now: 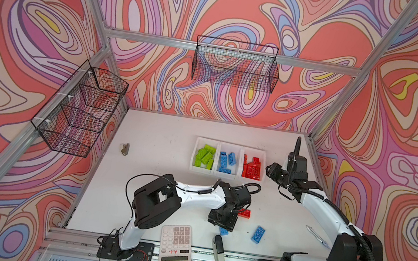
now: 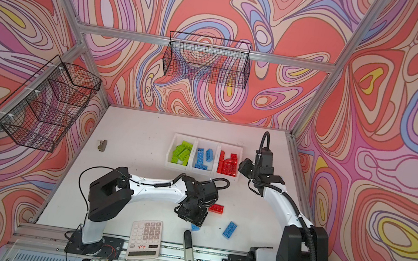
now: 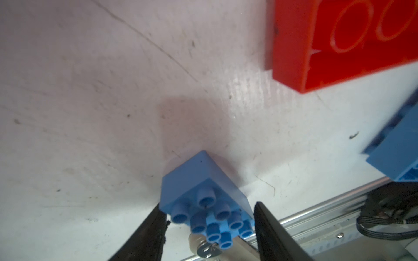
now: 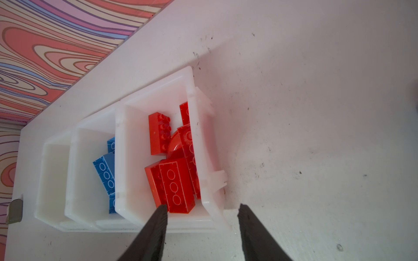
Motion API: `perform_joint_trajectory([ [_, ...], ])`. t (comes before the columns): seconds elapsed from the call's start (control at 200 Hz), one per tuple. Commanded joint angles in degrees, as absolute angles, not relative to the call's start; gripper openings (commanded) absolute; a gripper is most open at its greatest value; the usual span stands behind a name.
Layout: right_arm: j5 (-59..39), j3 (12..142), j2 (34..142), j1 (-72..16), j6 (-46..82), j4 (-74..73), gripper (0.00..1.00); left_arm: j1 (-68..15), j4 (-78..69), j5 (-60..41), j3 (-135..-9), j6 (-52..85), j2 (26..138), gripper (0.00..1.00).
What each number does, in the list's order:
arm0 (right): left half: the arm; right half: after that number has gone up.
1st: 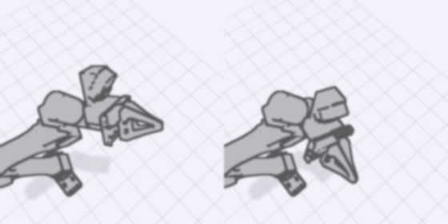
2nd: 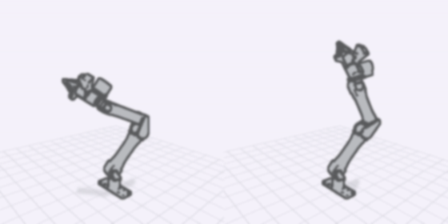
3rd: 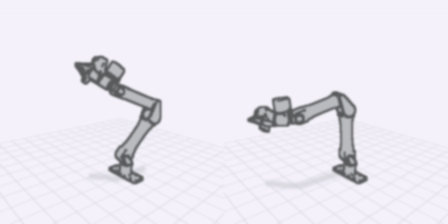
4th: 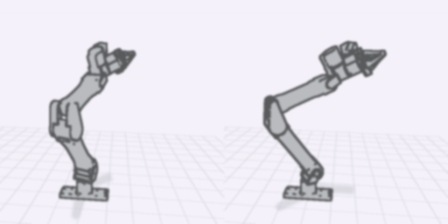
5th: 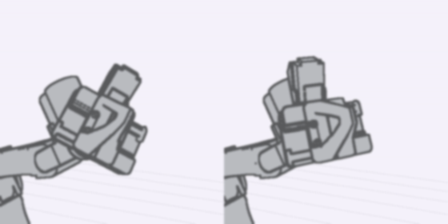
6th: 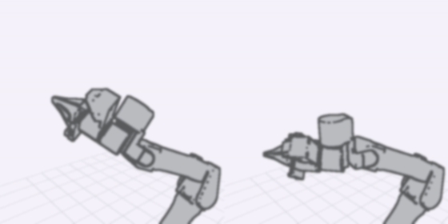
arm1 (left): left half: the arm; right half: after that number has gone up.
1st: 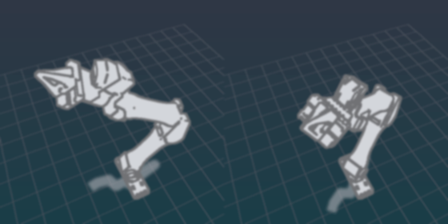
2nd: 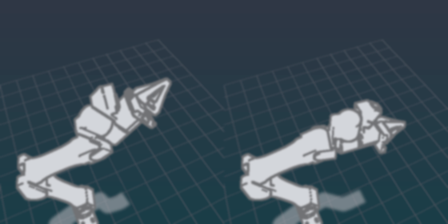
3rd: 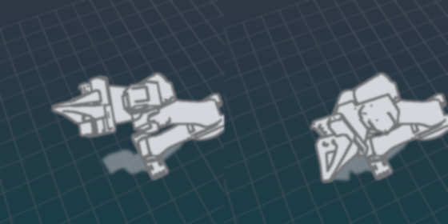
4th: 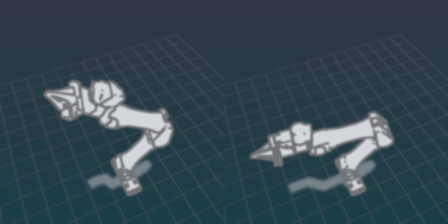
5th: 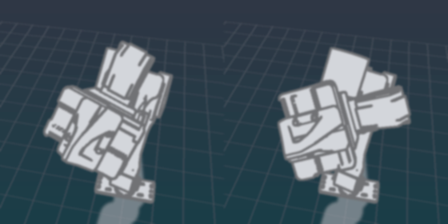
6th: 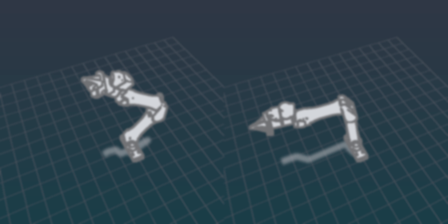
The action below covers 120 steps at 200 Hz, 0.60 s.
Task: Sort the legos into containers by color
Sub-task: 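Grasp a blue brick with the left gripper beside the red brick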
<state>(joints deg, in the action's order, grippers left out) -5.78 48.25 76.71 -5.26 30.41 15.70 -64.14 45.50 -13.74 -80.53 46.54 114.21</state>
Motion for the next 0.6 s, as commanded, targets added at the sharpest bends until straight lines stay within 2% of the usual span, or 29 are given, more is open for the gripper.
perform_joint_trajectory([
  [0.0,-5.73,47.18,75.43,-4.59,29.70,14.84,0.54,-64.33,48.23,-14.19,-82.59,45.89,115.81,0.55],
  [0.285,-5.71,47.12,74.80,-3.35,29.37,15.29,0.53,-62.99,48.12,-13.37,-85.16,44.87,116.93,0.39],
  [0.596,-5.10,47.11,73.96,-2.80,28.83,16.51,0.53,-59.72,46.99,-10.33,-85.26,42.41,116.44,0.29],
])
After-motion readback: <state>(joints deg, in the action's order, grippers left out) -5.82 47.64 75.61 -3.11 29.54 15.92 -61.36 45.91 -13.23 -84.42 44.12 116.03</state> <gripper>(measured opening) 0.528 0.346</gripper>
